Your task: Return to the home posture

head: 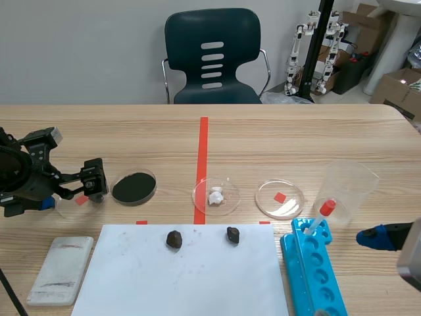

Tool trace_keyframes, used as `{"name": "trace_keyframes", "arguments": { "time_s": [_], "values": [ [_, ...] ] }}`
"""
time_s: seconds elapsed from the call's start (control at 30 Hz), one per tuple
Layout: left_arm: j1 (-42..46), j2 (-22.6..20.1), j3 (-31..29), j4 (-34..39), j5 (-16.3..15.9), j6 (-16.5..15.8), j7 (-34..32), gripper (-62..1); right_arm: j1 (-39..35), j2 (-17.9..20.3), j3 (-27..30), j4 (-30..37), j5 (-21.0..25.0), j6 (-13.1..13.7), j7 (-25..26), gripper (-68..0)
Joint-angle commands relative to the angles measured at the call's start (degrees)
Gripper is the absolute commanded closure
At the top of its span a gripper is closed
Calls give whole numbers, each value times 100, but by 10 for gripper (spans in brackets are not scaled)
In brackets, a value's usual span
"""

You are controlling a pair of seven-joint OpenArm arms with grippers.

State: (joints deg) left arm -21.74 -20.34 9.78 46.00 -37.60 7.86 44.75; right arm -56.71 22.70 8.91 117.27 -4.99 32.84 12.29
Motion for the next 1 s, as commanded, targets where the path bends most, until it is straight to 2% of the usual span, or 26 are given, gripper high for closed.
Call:
{"name": "trace_keyframes", "arguments": {
  "time_s": [0.0,0.73,0.87,0.97],
  "values": [
    [-81,-66,-15,149,-37,-15,-37,-623,37,63,13,92,44,-7,44,-547],
    [-79,-68,-15,149,-37,-22,-37,-623,37,63,13,92,44,-7,44,-547],
    [0,-81,-15,177,-57,-275,-153,-623,37,63,13,92,44,-7,44,-547],
    [144,-98,-15,310,-81,-317,-267,-623,37,63,13,92,44,-7,44,-547]
  ]
}}
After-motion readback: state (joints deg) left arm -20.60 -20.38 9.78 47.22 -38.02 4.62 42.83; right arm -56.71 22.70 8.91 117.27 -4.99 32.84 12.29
